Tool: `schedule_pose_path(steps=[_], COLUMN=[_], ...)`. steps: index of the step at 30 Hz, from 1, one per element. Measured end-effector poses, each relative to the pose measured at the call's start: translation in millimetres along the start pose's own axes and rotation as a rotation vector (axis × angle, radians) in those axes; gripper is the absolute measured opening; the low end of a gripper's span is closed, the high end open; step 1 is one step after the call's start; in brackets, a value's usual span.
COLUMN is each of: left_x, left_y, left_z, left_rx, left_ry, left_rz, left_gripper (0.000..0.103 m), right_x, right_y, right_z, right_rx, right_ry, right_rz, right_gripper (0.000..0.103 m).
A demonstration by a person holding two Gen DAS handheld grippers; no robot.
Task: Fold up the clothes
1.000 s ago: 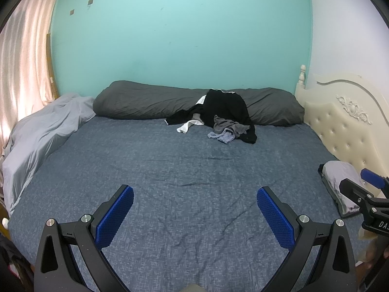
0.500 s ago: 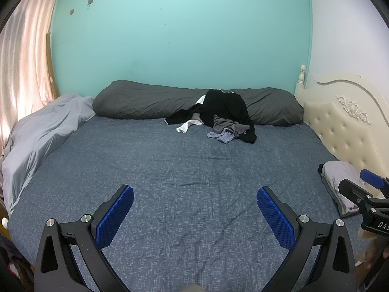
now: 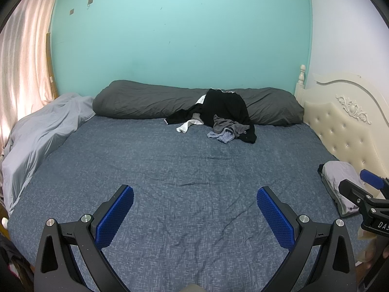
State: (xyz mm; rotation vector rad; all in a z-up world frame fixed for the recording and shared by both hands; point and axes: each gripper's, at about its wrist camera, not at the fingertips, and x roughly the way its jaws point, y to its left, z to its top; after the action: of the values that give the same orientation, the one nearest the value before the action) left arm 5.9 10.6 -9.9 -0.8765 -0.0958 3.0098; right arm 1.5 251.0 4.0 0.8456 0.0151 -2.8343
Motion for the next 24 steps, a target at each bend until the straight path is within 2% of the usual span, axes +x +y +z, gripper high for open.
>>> schedule_pose_path(steps=[24], left_x=[-0.3], left_y=[0.5], left_z=[2.4], left_rx=[0.0], left_ry=[-0.001], left_rz=[-0.002], left_gripper=[0.103], right_x=[2.8], right_y=[-0.3], right_z=[0.0], right_rx=[0.001], right_ry=[0.001], right_rz=[0.001], right_gripper=[0.103])
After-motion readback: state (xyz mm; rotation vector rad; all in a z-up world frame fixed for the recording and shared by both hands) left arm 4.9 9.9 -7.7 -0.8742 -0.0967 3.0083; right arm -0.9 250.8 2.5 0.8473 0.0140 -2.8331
